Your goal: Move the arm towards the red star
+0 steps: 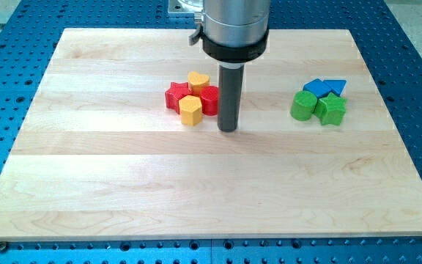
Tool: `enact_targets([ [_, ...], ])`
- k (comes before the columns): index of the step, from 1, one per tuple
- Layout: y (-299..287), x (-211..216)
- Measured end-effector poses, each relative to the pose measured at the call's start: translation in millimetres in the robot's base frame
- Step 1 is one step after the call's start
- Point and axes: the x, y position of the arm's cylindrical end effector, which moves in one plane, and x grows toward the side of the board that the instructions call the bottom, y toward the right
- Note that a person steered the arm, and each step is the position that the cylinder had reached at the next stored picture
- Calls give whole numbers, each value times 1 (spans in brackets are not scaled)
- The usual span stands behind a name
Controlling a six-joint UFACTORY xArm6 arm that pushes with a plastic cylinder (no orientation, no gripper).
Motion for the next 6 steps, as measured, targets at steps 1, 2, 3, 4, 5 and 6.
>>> enact_targets([
  [1, 0, 32],
  [2, -43, 56],
  [3, -137, 54],
  [4, -172, 5],
  [5, -148, -44],
  [6, -141, -76],
])
